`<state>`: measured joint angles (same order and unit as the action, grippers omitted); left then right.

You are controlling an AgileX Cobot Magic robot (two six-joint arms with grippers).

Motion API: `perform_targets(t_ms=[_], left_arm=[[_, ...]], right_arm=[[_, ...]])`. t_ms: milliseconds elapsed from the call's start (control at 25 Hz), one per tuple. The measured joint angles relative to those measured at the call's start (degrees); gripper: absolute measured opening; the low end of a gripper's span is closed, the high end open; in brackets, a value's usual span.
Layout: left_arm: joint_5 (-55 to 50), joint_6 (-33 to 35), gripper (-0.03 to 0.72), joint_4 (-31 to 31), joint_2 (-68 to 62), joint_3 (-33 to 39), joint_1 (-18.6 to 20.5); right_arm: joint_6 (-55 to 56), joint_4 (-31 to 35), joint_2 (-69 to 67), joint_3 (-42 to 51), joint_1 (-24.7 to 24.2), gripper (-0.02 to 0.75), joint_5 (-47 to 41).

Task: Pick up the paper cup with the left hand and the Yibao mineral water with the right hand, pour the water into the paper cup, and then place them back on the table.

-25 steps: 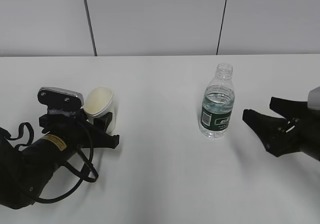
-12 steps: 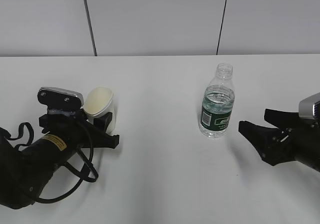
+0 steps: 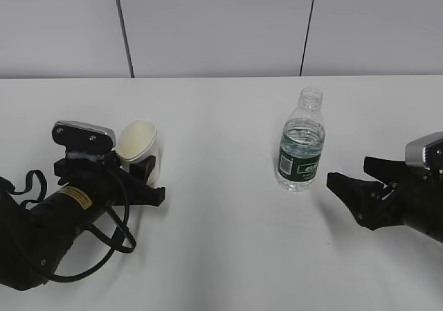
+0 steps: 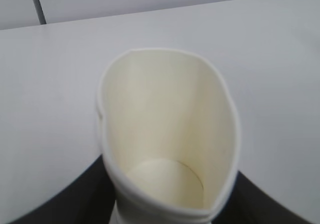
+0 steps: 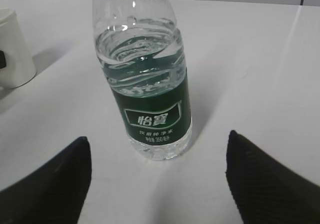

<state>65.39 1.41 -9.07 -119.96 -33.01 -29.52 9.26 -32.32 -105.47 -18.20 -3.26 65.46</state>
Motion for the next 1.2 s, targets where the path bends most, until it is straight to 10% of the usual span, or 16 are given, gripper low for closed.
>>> perform_targets(t_ms=[1200], left_arm=[[0.05, 0.00, 0.338, 0.00, 0.00, 0.00, 0.00]], right_arm=[[-0.10, -5.54, -10.70, -13.18, 0.00, 0.647, 0.27]])
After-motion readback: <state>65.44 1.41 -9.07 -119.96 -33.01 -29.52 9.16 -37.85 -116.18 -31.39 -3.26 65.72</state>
